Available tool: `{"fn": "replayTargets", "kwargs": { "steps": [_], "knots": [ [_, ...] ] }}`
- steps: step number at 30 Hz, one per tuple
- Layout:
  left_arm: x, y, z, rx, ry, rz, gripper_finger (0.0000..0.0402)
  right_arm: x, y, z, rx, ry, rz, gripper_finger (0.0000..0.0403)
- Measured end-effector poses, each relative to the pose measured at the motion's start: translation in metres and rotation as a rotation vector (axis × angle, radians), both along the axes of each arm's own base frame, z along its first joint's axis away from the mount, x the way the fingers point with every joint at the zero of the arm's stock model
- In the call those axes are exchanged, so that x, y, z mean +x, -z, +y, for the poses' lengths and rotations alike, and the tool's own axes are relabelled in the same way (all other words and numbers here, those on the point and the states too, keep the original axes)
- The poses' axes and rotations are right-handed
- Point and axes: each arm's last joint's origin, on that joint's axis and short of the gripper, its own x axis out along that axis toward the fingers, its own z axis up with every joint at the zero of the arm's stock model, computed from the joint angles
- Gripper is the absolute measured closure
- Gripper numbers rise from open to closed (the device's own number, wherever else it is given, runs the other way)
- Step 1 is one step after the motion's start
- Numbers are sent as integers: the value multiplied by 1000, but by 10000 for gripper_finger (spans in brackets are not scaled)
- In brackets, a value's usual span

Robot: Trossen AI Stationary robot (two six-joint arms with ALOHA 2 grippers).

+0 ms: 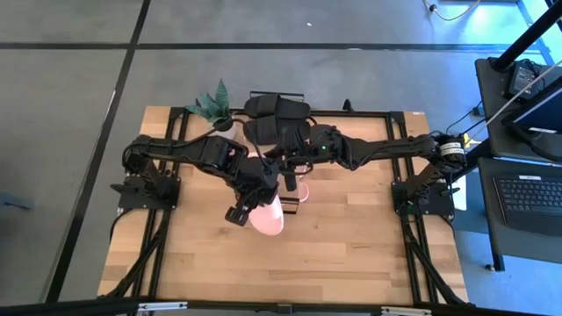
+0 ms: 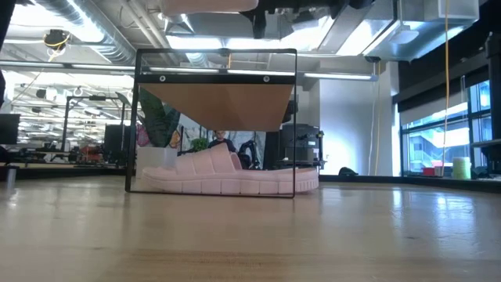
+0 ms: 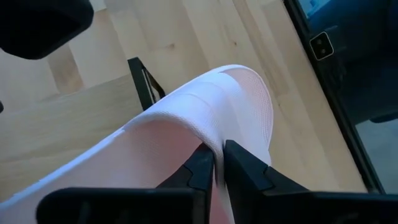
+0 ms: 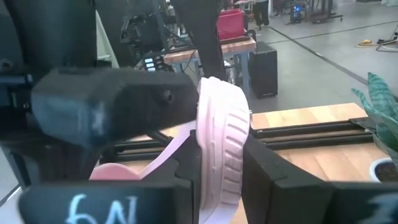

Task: Pick and place slides into the shelf
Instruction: Put the pink slide under the shelf

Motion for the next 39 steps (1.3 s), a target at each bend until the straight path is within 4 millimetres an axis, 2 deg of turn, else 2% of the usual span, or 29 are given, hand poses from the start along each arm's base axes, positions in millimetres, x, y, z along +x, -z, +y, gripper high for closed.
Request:
{"fn": "replayTargets", "kwargs": {
  "steps": [4,8,13,16,22,27,32,36,39],
  "knots": [
    [-3,-2,-6,-26,19,2,346,0,3,1,-15,-25,20,328],
    [-5,-3,-12,-63,33,12,291,-1,5,2,-22,-32,40,328],
    [-7,-3,-14,-15,22,5,232,-6,-2,-5,-19,-3,24,330],
    [-15,-11,-12,-25,20,-20,219,-13,-10,-10,-12,16,28,330],
    [-49,-43,-4,-64,-26,-134,217,-33,-30,-22,14,61,24,330],
    [-77,-70,1,-51,-74,-294,217,-65,-57,-27,56,100,26,330],
    [-106,-81,5,61,-155,-430,217,-113,-85,-29,86,224,48,330],
    [-125,-78,7,32,-148,-530,217,-157,-102,-27,82,342,10,330],
    [-139,-64,11,19,-159,-564,217,-188,-106,-26,104,404,-39,330]
  ]
}}
